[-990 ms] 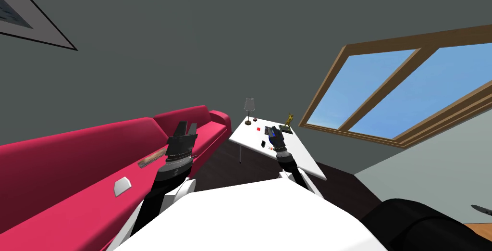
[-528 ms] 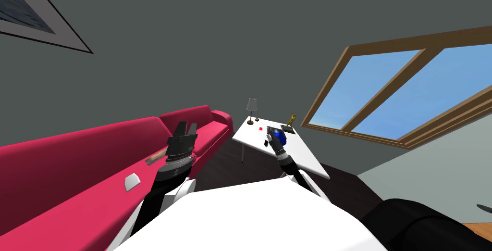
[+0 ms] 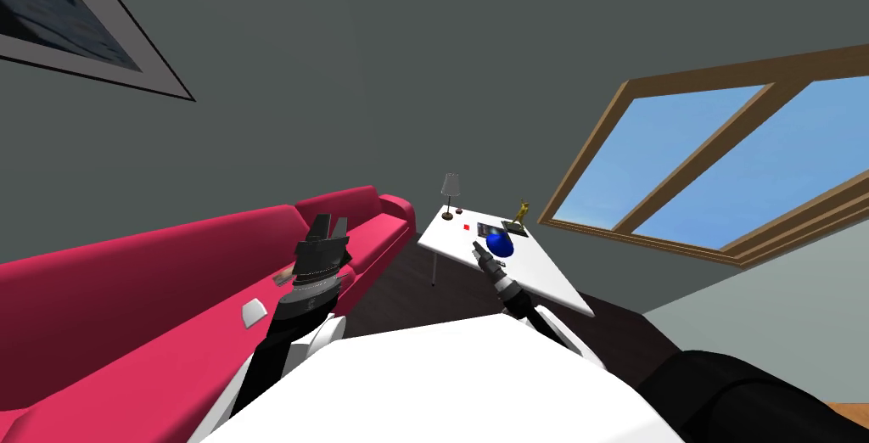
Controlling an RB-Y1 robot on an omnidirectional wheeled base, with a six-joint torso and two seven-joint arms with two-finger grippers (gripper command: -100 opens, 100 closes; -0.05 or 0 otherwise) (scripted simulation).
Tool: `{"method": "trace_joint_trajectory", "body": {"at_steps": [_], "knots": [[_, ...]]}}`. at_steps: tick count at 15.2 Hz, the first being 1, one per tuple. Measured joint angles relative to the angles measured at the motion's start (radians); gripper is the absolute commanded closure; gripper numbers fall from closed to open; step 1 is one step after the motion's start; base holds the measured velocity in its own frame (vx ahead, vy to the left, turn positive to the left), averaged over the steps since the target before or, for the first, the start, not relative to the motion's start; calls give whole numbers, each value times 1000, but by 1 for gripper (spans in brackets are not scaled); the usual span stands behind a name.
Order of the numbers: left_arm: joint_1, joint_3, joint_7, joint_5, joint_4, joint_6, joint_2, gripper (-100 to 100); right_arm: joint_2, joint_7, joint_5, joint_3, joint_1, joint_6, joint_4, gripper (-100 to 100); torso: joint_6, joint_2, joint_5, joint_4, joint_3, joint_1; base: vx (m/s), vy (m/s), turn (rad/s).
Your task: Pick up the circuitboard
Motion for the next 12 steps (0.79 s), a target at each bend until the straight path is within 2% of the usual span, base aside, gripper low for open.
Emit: {"method": "trace_joint_trajectory", "body": {"at_steps": [3,4,8,12], "knots": [[0,0,0,0,0,0,0,0,-58,-6,-10,16,3,31,26,-100,0,0,-1,0,0,-3,-7,84,49],[0,0,0,0,0,0,0,0,-81,-10,-16,25,-2,47,48,-100,0,0,-1,0,0,-3,1,93,59],[0,0,0,0,0,0,0,0,-179,-23,-37,53,19,102,98,-100,0,-1,0,0,-1,0,15,122,57],[0,0,0,0,0,0,0,0,-259,-31,-52,77,31,139,141,-100,0,-1,-1,0,-1,-3,18,78,57]]}}
